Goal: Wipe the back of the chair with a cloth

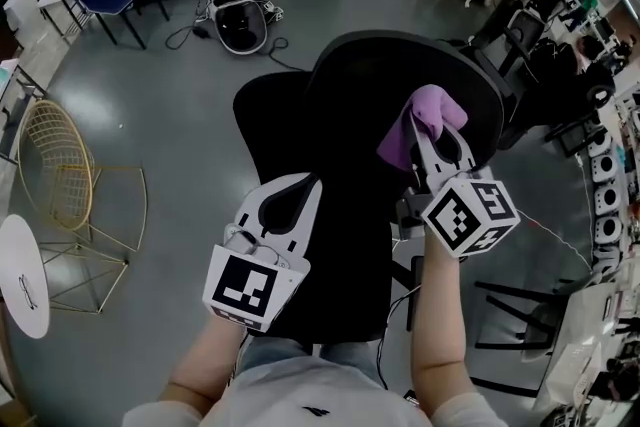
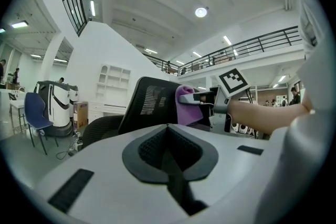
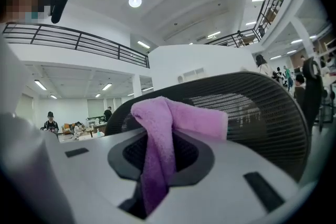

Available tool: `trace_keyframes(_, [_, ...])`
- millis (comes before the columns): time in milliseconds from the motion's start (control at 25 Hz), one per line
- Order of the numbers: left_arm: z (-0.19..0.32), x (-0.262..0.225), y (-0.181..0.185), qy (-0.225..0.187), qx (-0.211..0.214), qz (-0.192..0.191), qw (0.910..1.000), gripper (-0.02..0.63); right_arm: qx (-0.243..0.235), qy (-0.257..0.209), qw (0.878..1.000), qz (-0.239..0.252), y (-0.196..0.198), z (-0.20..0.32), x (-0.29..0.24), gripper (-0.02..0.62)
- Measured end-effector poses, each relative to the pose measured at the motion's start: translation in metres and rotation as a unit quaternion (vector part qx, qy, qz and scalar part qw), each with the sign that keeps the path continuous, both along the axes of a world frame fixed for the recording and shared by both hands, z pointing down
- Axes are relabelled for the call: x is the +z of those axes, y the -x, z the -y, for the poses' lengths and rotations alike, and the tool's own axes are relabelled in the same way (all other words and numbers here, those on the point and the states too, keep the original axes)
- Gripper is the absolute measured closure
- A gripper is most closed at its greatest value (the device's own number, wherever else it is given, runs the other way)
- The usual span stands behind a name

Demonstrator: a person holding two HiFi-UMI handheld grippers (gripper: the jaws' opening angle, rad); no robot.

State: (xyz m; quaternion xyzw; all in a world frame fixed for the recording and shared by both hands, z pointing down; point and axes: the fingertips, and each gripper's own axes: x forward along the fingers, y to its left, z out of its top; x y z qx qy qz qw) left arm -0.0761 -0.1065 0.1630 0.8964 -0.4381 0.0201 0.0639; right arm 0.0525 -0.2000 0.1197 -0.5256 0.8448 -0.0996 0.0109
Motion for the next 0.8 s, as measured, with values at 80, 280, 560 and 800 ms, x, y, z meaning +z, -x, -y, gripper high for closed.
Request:
trace_keyframes(80, [0.002,0.001,0.004,-0.001,-0.001,-0.001,1.0000,0.597,0.004,0.000,1.000,-0.001,0.004,0.001,-0.001,0.522])
trace_keyframes(280, [0.005,0.003,0.010,0.002,-0.002,-0.009,1.0000,0.597,-0.022,0.006,1.000,0.004,0.025,0.004,-0.003,0.522])
trace_keyframes(560, [0.005,0.003,0.018,0.001,-0.008,-0.013,0.9999,0.597,-0.071,0.003,0.997,-0.013,0.075,0.003,-0.003,0.522])
trace_keyframes(800, [0.003,0.003,0.033,0.003,-0.020,-0.014,0.9997,0.597,-0.102,-0.003,0.995,-0.014,0.115,-0.004,-0.006,0.522])
